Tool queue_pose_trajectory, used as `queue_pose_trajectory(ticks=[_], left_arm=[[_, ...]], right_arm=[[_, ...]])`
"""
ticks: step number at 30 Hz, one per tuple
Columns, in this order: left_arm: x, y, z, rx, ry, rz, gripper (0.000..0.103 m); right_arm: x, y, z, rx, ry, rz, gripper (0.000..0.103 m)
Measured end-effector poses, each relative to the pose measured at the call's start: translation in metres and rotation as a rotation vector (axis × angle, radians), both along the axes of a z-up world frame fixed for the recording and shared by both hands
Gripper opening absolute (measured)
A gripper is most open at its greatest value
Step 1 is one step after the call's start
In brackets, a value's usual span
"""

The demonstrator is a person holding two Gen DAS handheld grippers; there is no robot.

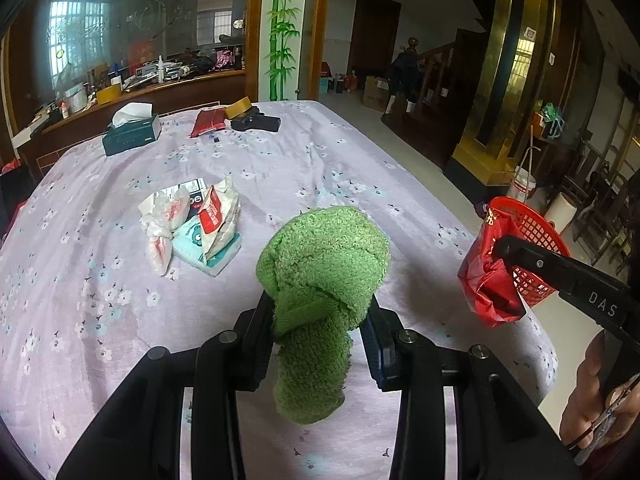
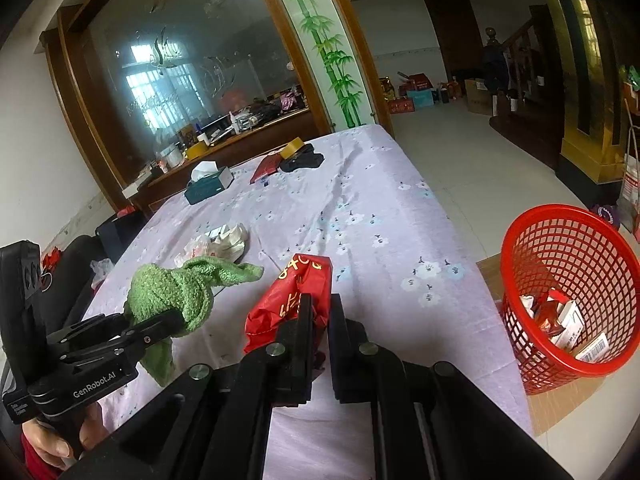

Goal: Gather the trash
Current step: 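Carry the towel and red bag to the red basket and open both tools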

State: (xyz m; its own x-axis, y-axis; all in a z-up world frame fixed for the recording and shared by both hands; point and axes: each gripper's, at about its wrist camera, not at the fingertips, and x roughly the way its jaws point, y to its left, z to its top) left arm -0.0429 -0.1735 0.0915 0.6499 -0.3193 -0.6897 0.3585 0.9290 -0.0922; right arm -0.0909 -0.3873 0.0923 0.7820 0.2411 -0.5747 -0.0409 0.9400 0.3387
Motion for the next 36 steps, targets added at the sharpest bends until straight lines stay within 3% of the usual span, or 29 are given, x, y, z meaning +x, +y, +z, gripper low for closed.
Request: queue_pose_trajectory(ticks=[10, 18, 29, 36], left_arm=[[-0.003, -0.023, 0.008, -0.004, -0.006, -0.049, 0.037], [0.004, -0.066, 0.022, -0.036, 0.003, -0.151, 0.037], [0.019, -0.175, 0.036, -0.090, 0.037, -0.342, 0.037], [0.035, -0.260, 0.018, -0.140, 0.134, -0.442, 0.038]], right_arm=[[-0.012, -0.025, 0.002, 0.017, -0.014, -0.046, 0.008], [-0.031, -0.076, 0.014, 0.037, -0.049, -0.155, 0.008], [-0.052, -0.182, 0.031, 0.005, -0.069, -0.403, 0.008], [-0.042, -0.231, 0.014, -0.021, -0.013, -0.504, 0.008]])
